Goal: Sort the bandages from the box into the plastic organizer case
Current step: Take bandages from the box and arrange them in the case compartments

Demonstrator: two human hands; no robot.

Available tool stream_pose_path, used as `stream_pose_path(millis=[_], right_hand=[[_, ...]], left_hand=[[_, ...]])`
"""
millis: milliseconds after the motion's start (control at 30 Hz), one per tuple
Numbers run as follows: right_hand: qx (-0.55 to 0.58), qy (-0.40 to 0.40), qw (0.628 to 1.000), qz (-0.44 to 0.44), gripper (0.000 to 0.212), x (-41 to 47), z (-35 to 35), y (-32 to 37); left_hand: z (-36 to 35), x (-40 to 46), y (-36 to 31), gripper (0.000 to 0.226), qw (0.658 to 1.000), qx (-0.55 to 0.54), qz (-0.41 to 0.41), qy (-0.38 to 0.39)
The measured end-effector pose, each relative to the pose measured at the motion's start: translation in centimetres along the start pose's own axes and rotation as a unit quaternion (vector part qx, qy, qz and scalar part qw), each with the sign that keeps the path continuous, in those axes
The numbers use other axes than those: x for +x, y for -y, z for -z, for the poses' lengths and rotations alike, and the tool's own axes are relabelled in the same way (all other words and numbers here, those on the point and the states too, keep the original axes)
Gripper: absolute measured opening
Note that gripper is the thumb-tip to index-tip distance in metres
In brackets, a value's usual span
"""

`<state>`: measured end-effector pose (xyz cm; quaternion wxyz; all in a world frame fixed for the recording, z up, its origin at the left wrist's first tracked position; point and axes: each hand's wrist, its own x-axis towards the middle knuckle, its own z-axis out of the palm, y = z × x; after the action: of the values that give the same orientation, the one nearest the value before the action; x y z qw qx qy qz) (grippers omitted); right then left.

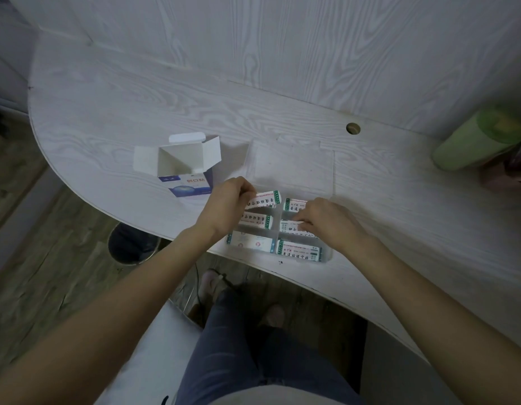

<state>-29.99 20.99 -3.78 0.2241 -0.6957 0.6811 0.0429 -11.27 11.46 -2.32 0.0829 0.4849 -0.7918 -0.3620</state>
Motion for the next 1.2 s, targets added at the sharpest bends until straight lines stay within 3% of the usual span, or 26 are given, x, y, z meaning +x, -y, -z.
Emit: stream_pose_path(millis=[200, 367, 433, 533, 667, 767, 1000, 1200], right_hand=[[-0.016, -0.013, 1.0, -0.023, 0.029, -0.2, -0.4, 0.4], [0.038, 0.003, 0.999, -0.033, 0.031, -0.4, -0.3, 0.3], [0.117, -0.053, 0.99, -0.056, 0.029, -0.8, 0.1, -0.1], [0.273, -0.152, 0.945, -0.092, 0.027, -1.6, 1.3, -0.5], [0.401, -0.148, 0.898, -0.104, 0.014, -2.2, 1.6, -0.3], [0.418, -0.168, 0.882, -0.138, 0.016, -2.7, 0.7, -0.9], [0.395, -0.173, 0.883, -0.189, 0.006, -3.1, -1.2, -1.6], [0.327, -0.158, 0.913, -0.186, 0.005, -2.7, -1.9, -1.5]], left_hand=[[0.1, 0.1, -0.4, 0.015, 1.0, -0.004, -0.003, 0.003], [-0.2, 0.3, -0.7, 0.015, 1.0, -0.007, -0.007, 0.004], [-0.4, 0.4, -0.8, 0.015, 1.0, -0.004, -0.013, 0.007], [-1.2, 0.3, -1.5, 0.015, 0.999, -0.009, -0.034, 0.019], [-2.8, 0.3, -3.1, 0.015, 0.996, -0.011, -0.066, 0.059], [-3.8, 0.6, -3.8, 0.014, 0.993, -0.005, -0.069, 0.097], [-5.0, 1.0, -3.3, 0.013, 0.989, 0.025, -0.067, 0.126], [-5.5, 1.2, -3.5, 0.018, 0.984, 0.09, -0.084, 0.126]])
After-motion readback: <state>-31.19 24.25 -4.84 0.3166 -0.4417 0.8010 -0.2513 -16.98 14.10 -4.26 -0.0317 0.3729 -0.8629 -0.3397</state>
